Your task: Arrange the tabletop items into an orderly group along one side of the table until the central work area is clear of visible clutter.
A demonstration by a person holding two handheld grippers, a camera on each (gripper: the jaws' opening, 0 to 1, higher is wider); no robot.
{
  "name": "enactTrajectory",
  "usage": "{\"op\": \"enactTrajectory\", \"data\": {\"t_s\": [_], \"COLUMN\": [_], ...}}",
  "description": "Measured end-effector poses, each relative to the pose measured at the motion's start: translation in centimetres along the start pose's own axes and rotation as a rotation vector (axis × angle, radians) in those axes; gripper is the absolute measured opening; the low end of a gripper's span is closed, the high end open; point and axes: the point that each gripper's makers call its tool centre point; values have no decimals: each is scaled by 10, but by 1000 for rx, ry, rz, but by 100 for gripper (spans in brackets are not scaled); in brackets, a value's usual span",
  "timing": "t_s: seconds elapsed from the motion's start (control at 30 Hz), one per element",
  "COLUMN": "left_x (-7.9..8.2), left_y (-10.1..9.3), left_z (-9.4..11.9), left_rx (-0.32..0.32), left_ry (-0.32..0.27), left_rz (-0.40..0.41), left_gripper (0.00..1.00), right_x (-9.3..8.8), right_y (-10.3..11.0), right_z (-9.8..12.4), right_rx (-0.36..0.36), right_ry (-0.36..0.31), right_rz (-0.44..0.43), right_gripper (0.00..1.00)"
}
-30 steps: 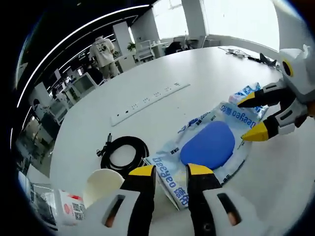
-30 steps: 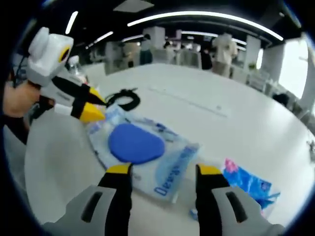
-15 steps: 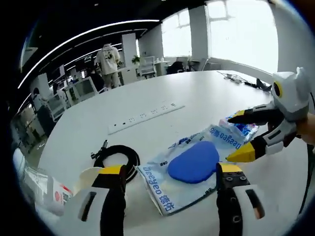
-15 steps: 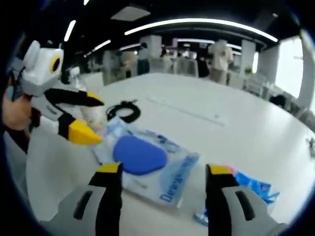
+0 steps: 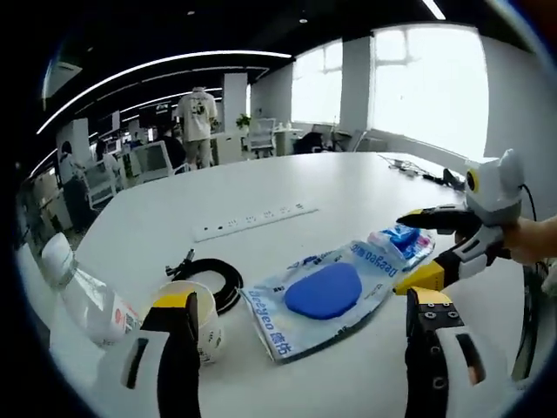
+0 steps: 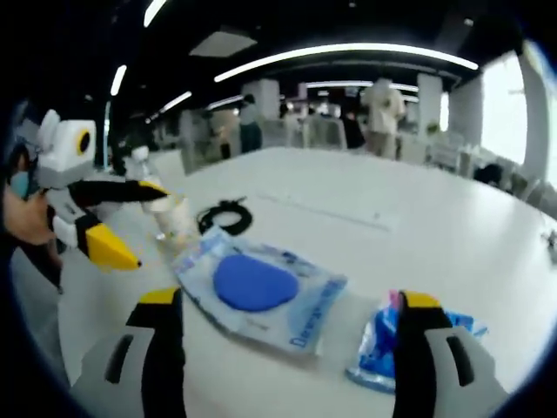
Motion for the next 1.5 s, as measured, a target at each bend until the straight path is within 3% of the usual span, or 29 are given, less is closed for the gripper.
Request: {"op": "enactTrajectory", "data": {"t_s": [0.4,0.7,0.93,1.3,1.5], "left_x": [-30,-31,-31,-30,-27], "left_y": [66,84,98,106,110], "left_z": [70,110,123,127,131], "left_rx": [124,147,158,160,152], "left_ry": [48,44,46,45,43], "left_rz": [89,123,125,134,136], "left_gripper": [100,100,100,100,100], "right_x": [-4,-3,-4,4,29], "right_y": [-2,4,4,13,9], "right_z": [32,47,53,48,37], "right_rx": [-19,-19,-18,3,18], "right_ry": [20,26,34,36,4], "right_rz": [16,27,31,37,43], "right_gripper": [100,100,100,100,98]}}
Point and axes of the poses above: the point that each gripper's makers call its tool centre point, and the gripper's own axes: z roughly backward along the fingers, y roughly to its left, x roughly out of its top, and after that the axes turned 14 degrees about z, right-handed
